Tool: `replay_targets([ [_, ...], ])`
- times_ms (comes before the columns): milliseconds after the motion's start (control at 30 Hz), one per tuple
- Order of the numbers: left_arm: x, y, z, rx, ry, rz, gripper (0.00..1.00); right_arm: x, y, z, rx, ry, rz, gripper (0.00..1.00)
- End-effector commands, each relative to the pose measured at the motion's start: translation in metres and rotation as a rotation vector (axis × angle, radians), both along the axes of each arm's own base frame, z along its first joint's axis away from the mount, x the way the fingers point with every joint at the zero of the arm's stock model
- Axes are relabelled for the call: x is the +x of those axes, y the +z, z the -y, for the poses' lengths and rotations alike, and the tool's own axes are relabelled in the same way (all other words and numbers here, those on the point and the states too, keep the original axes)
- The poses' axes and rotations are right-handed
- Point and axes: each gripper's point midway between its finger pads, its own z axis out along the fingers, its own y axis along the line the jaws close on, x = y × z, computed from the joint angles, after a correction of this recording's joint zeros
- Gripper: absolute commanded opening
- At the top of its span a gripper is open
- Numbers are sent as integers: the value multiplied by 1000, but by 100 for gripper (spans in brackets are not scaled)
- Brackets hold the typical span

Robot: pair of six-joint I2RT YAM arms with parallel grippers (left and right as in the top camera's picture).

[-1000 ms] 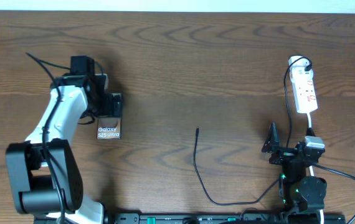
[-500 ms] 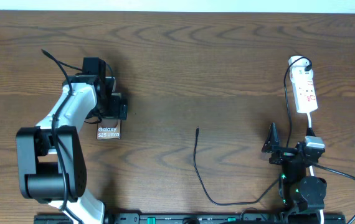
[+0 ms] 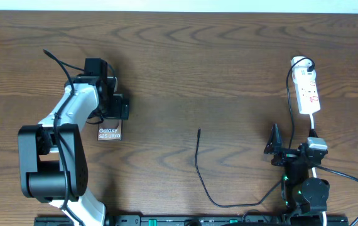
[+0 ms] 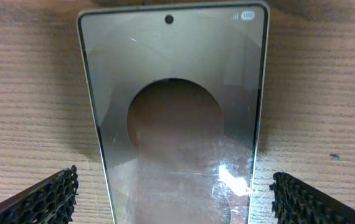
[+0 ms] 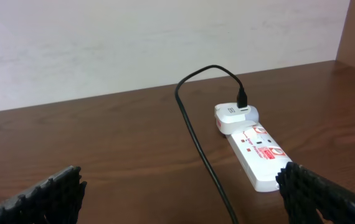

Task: Plug charger to phone and switch on socket
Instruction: 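Close the left gripper on the phone's long edges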

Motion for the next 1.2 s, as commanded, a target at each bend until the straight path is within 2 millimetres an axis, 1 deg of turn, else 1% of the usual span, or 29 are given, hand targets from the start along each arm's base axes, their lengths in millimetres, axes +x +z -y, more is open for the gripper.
replay_targets([
  [0, -9, -12, -2, 6, 20, -43, 97, 0, 0, -2, -14, 9, -1, 99],
  [200, -12, -21, -2, 6, 20, -67, 98, 0, 0, -2, -14, 8, -1, 99],
  [500, -10, -21, -2, 6, 20, -58, 98, 0, 0, -2, -14, 8, -1, 99],
  [1167, -12, -23, -2, 6, 20, -65, 98, 0, 0, -2, -14, 9, -1, 99],
])
